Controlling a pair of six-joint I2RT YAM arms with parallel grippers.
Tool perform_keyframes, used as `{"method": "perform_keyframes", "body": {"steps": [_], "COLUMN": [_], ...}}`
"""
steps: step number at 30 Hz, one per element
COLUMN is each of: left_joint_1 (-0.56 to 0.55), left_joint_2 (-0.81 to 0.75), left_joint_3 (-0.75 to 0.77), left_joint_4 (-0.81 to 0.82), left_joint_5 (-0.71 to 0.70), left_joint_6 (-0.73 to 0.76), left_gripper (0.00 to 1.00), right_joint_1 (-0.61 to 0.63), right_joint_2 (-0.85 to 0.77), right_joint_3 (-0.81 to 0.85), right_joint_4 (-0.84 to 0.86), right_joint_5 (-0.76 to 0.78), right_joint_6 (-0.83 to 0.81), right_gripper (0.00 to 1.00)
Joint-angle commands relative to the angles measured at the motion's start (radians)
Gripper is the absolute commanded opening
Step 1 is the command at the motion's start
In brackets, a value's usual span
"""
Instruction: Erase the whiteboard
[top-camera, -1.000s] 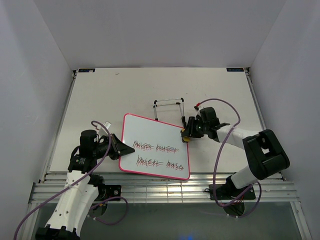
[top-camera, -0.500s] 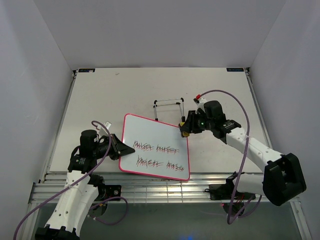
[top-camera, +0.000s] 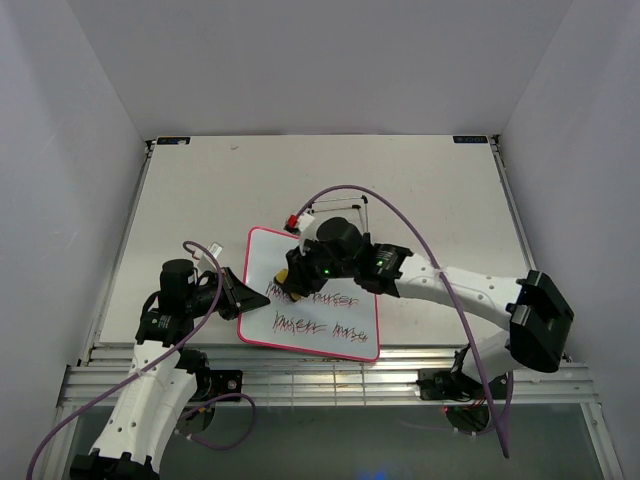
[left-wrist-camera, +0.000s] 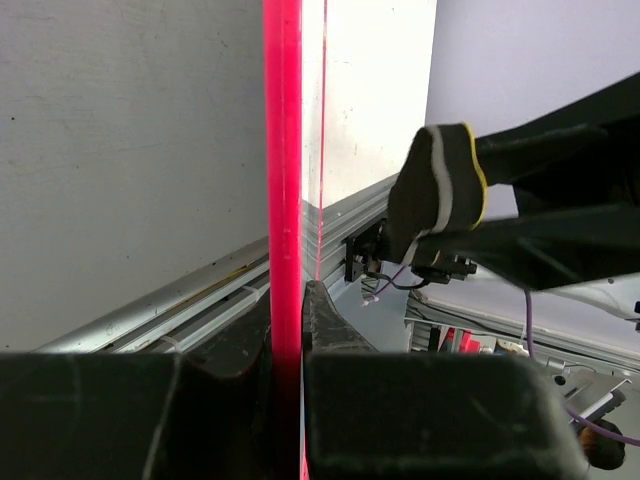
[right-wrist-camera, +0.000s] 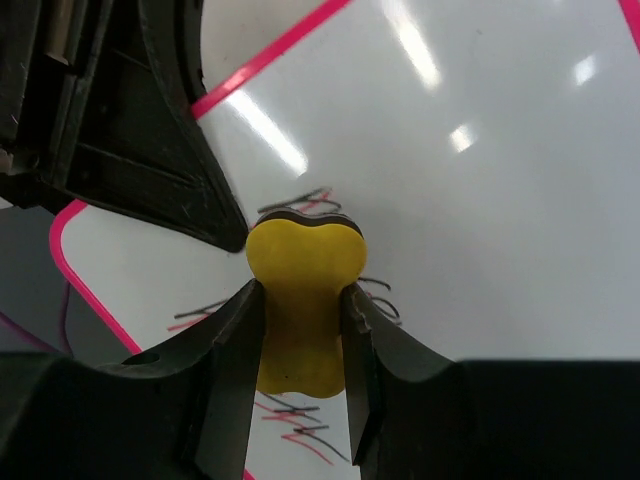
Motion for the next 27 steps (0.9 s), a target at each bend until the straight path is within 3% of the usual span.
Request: {"method": "perform_keyframes", "body": {"steps": [1,9,18,27], "left_joint_1": [-0.002,0.000,-0.002,-0.002], "left_joint_2": [0.002,0.000,0.000,-0.003], "left_joint_3": [0.034,0.043,0.038,0.034], "left_joint_4": [0.010,0.031,0.054,0.054], "left_joint_5": [-0.050,-0.019,-0.002,0.004], "left_joint_6": [0.063,0.070,0.070,0.073], "left_gripper": [0.00,0.00,0.00,0.00], "right_joint_1": [0.056,0.110,0.110,-0.013], "right_joint_2": [0.087,0.201,0.190,0.178], "right_joint_3": [0.111,0.183,0.093,0.049], "right_joint_4": [0.018,0.018,0.026,-0.057], "right_joint_5": [0.067,0.067,0.116,0.156], "right_joint_6": [-0.088,-0.160,-0.177,-0.116], "right_gripper": [0.15,0.15,0.15,0.14]}}
